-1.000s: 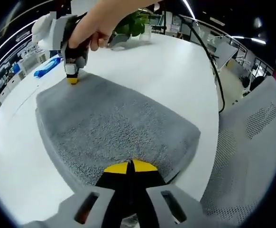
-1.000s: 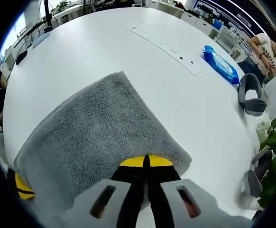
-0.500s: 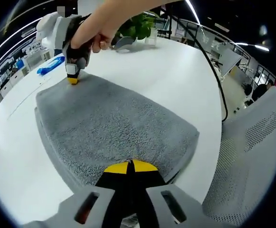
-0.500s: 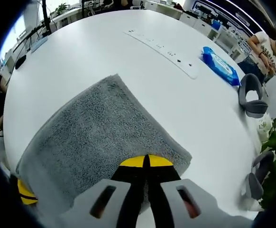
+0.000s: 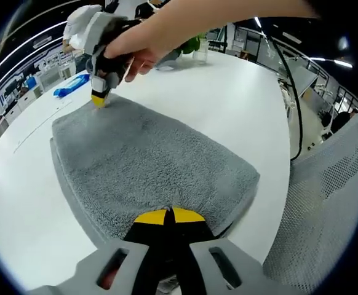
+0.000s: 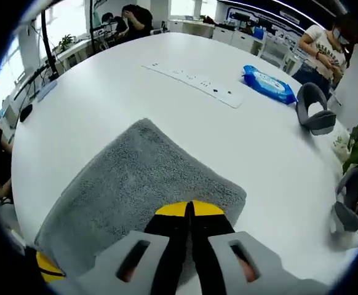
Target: Fold the towel on the table until its edges align and the towel forms a compact rectangular stack.
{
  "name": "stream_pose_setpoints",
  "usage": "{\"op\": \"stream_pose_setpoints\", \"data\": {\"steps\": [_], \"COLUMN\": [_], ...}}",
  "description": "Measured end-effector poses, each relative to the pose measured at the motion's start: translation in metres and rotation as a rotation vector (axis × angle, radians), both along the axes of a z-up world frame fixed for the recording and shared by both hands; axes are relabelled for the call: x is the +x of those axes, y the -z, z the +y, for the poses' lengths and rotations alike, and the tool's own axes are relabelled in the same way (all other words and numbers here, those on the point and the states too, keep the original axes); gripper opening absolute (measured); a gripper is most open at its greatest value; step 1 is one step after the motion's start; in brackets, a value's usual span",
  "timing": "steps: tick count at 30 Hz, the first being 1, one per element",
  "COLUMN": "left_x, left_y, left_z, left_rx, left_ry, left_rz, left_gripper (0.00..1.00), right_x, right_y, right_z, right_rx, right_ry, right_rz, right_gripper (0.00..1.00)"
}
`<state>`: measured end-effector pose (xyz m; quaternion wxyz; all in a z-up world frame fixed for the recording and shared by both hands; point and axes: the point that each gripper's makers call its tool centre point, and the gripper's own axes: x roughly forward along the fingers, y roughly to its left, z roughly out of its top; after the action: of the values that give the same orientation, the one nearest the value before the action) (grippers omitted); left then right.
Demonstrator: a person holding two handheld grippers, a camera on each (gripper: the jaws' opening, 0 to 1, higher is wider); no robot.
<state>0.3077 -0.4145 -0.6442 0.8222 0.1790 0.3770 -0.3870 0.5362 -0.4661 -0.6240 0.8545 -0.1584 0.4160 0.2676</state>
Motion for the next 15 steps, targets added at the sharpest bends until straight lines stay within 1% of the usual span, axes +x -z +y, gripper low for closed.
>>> {"op": "stream_pose_setpoints", "data": {"steps": [1,2,4,5,6,7,8,9,10,11,12,13,14,15], "left_x": [0.000,0.001,0.003,0.003,0.004,0.004,0.007,0.009,0.009,0.010,0.013,0.015,0.017,0.017], "left_y": [-0.002,-0.008,-0.018,-0.022,-0.026,-0.031,-0.042,-0.047,-0.055,-0.060,-0.068,-0.074,-0.081,-0.085], "left_z": [0.000,-0.001,0.000,0.001,0.002,0.004,0.006,0.009,0.012,0.015,0.020,0.023,0.029,0.032], "left_rx": [-0.010,-0.035,-0.070,-0.085,-0.101,-0.121,-0.164,-0.187,-0.228,-0.253,-0.288,-0.309,-0.327,-0.333], "left_ry": [-0.009,-0.015,-0.016,-0.018,-0.019,-0.025,-0.044,-0.058,-0.087,-0.099,-0.125,-0.135,-0.137,-0.137], "left_rz": [0.000,-0.006,-0.018,-0.018,-0.020,-0.025,-0.043,-0.047,-0.031,-0.022,-0.030,-0.043,-0.067,-0.077], "left_gripper": [0.02,0.02,0.02,0.02,0.03,0.05,0.07,0.09,0.12,0.13,0.14,0.15,0.16,0.17], "right_x": [-0.001,-0.002,-0.008,-0.015,-0.020,-0.030,-0.040,-0.048,-0.062,-0.072,-0.086,-0.097,-0.111,-0.120], "right_y": [-0.004,-0.014,-0.026,-0.037,-0.043,-0.051,-0.054,-0.057,-0.060,-0.061,-0.061,-0.062,-0.062,-0.062], "right_z": [0.001,0.002,0.000,-0.001,-0.002,-0.005,-0.009,-0.011,-0.014,-0.014,-0.016,-0.018,-0.019,-0.020], "right_rx": [0.011,0.033,0.048,0.083,0.105,0.126,0.133,0.144,0.169,0.194,0.212,0.217,0.219,0.216], "right_ry": [-0.005,-0.018,-0.025,-0.020,-0.019,-0.015,-0.013,-0.015,-0.009,-0.007,-0.016,-0.016,-0.021,-0.030], "right_rz": [-0.010,-0.044,-0.078,-0.106,-0.122,-0.137,-0.138,-0.141,-0.142,-0.136,-0.130,-0.129,-0.140,-0.146], "right_gripper": [0.00,0.00,0.00,0.00,0.00,0.00,0.00,0.01,0.01,0.01,0.02,0.02,0.02,0.02]}}
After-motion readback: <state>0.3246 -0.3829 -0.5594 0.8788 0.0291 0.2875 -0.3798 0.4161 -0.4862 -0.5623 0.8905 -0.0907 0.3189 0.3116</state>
